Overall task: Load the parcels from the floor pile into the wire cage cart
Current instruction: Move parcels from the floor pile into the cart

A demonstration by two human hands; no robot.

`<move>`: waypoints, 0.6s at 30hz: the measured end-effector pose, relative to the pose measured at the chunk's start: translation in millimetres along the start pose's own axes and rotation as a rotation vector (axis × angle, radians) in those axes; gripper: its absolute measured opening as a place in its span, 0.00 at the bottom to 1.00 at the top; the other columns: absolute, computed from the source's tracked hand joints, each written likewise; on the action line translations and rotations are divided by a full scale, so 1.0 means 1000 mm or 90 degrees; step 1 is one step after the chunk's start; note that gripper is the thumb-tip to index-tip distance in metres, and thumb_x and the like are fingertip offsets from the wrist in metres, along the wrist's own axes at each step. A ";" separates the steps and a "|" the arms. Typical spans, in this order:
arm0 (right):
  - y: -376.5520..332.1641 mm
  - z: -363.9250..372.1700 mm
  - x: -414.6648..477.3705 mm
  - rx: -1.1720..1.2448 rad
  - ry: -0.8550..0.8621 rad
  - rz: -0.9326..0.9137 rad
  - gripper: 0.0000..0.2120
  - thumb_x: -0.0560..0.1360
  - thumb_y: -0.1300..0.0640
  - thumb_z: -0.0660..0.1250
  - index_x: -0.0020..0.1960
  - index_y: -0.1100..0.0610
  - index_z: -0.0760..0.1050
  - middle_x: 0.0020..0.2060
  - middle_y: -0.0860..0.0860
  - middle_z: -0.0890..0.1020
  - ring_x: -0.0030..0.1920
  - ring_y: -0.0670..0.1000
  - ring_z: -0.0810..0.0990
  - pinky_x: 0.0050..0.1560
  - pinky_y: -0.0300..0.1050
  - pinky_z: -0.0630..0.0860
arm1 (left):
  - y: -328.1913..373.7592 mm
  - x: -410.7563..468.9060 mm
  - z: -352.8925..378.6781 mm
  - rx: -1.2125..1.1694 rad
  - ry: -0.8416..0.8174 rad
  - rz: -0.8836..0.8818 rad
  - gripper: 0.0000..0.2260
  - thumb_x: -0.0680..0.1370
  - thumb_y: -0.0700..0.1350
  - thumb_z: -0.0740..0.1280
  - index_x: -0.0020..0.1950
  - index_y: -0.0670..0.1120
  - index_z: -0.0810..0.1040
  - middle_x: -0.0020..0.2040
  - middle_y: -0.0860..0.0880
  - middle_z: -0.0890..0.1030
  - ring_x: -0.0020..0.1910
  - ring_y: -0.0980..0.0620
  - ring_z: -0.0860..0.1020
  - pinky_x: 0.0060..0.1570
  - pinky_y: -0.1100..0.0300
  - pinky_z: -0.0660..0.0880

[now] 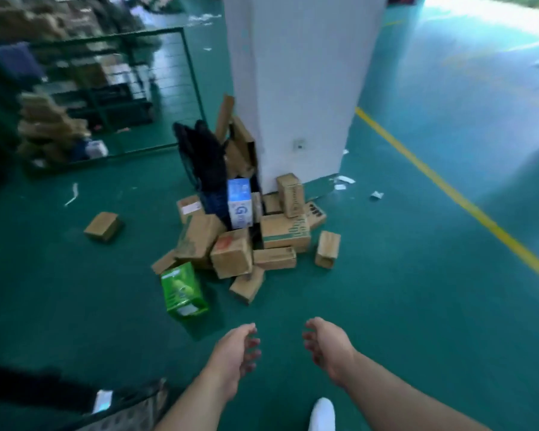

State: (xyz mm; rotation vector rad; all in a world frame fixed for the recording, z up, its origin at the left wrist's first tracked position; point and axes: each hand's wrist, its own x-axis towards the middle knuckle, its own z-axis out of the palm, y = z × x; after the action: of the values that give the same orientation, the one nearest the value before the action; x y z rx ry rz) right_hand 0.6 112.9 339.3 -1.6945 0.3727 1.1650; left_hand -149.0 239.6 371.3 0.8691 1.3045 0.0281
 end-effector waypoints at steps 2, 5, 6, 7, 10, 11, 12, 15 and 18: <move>-0.029 -0.047 0.027 0.023 0.028 -0.017 0.07 0.80 0.55 0.64 0.52 0.57 0.77 0.42 0.53 0.81 0.33 0.49 0.73 0.31 0.40 0.63 | 0.022 0.017 0.059 0.029 -0.025 0.006 0.07 0.81 0.49 0.67 0.53 0.47 0.81 0.43 0.48 0.82 0.37 0.50 0.79 0.37 0.57 0.70; -0.068 -0.098 0.047 0.037 0.070 -0.026 0.09 0.80 0.54 0.63 0.54 0.58 0.78 0.45 0.53 0.82 0.37 0.51 0.75 0.33 0.42 0.66 | 0.049 0.024 0.120 0.058 -0.060 0.005 0.09 0.82 0.49 0.67 0.55 0.45 0.81 0.45 0.47 0.82 0.40 0.49 0.79 0.39 0.56 0.71; -0.081 -0.111 0.053 0.036 0.074 -0.022 0.09 0.80 0.54 0.63 0.55 0.58 0.78 0.46 0.54 0.83 0.39 0.51 0.75 0.35 0.43 0.67 | 0.059 0.025 0.138 0.065 -0.069 0.009 0.10 0.82 0.50 0.67 0.56 0.45 0.81 0.46 0.47 0.82 0.41 0.48 0.80 0.40 0.55 0.71; -0.089 -0.118 0.055 0.034 0.068 -0.018 0.09 0.80 0.54 0.63 0.55 0.58 0.78 0.47 0.54 0.83 0.41 0.52 0.76 0.37 0.44 0.67 | 0.066 0.025 0.147 0.074 -0.079 0.011 0.10 0.82 0.50 0.67 0.56 0.44 0.81 0.47 0.47 0.82 0.43 0.48 0.80 0.42 0.55 0.72; -0.116 -0.127 0.069 0.027 0.043 -0.009 0.10 0.80 0.53 0.63 0.57 0.57 0.77 0.51 0.55 0.83 0.45 0.52 0.77 0.42 0.45 0.69 | 0.089 0.038 0.163 0.095 -0.083 0.011 0.11 0.82 0.51 0.67 0.57 0.44 0.81 0.49 0.46 0.83 0.46 0.47 0.81 0.45 0.54 0.72; -0.122 -0.126 0.074 0.026 0.043 -0.007 0.10 0.80 0.53 0.64 0.57 0.57 0.78 0.52 0.55 0.84 0.45 0.52 0.77 0.43 0.46 0.70 | 0.096 0.047 0.164 0.101 -0.077 0.008 0.12 0.81 0.51 0.67 0.58 0.44 0.81 0.50 0.45 0.83 0.46 0.46 0.81 0.46 0.53 0.73; -0.129 -0.125 0.082 0.030 0.041 -0.002 0.10 0.80 0.53 0.64 0.57 0.57 0.78 0.52 0.56 0.84 0.44 0.52 0.77 0.44 0.46 0.71 | 0.103 0.057 0.164 0.106 -0.067 0.001 0.13 0.81 0.51 0.68 0.58 0.44 0.82 0.51 0.44 0.83 0.46 0.46 0.81 0.46 0.53 0.73; -0.150 -0.119 0.100 0.030 0.028 0.007 0.10 0.80 0.53 0.65 0.57 0.56 0.78 0.53 0.56 0.84 0.45 0.53 0.78 0.45 0.47 0.72 | 0.125 0.087 0.167 0.109 -0.033 -0.022 0.13 0.81 0.51 0.67 0.57 0.43 0.82 0.48 0.44 0.83 0.43 0.46 0.80 0.41 0.54 0.72; -0.179 -0.115 0.122 0.016 0.028 0.002 0.09 0.81 0.53 0.64 0.57 0.54 0.79 0.53 0.55 0.84 0.46 0.53 0.79 0.46 0.47 0.72 | 0.152 0.124 0.177 0.106 -0.012 -0.038 0.12 0.81 0.51 0.67 0.54 0.43 0.81 0.43 0.46 0.82 0.40 0.47 0.79 0.39 0.55 0.71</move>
State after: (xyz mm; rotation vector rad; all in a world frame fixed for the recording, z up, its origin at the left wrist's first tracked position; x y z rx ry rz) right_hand 245.4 127.7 341.0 -1.7004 0.4156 1.1216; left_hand 105.0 308.5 356.7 0.9689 1.3283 -0.1376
